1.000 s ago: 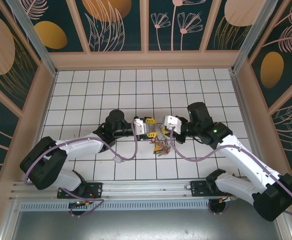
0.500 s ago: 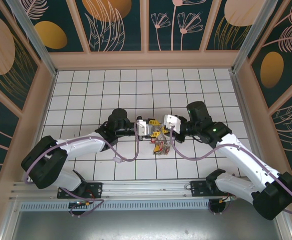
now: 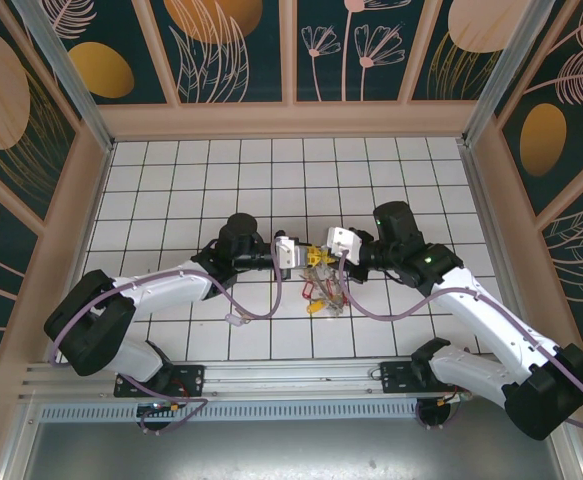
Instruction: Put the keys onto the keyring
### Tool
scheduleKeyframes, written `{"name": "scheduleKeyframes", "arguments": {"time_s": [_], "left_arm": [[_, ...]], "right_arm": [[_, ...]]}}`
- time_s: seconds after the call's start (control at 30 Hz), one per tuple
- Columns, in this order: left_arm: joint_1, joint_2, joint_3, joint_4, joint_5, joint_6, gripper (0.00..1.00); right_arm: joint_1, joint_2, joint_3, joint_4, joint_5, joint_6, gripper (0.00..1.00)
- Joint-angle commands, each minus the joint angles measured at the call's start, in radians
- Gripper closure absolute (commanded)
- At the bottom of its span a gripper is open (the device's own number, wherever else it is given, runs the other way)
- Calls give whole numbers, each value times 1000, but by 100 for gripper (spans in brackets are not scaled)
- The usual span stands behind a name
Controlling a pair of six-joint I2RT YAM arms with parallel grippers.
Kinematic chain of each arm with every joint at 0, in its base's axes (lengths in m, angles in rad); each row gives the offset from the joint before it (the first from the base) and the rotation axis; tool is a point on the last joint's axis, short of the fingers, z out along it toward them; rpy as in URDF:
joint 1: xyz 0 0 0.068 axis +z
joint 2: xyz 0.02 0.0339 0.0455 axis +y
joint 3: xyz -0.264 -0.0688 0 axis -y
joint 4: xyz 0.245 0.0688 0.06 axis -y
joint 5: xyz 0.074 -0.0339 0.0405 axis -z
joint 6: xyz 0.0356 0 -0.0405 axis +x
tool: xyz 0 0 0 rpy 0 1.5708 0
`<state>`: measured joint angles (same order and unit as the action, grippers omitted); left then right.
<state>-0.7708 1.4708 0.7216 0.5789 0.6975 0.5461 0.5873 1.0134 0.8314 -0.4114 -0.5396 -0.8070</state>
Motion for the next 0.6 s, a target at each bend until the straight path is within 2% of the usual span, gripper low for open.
{"name": "scheduleKeyframes", "arguments": {"time_s": [0.0, 0.2, 0.27, 0.4, 0.57], "left_arm": [[-5, 11, 29, -24, 18, 5, 100], [-5, -1, 16, 9, -44, -30, 100], [-5, -4, 13, 15, -62, -32, 100], [-5, 1, 9, 31, -79, -28, 100], [-5, 4, 1, 48, -81, -10, 100]], "right_arm": [[20, -15, 19, 60, -1, -23, 100], [23, -49, 0, 21, 78, -58, 100], [23, -67, -8, 14, 104, -63, 93], [22, -90, -14, -16, 138, -75, 90], [23, -96, -9, -54, 160, -75, 78]]}}
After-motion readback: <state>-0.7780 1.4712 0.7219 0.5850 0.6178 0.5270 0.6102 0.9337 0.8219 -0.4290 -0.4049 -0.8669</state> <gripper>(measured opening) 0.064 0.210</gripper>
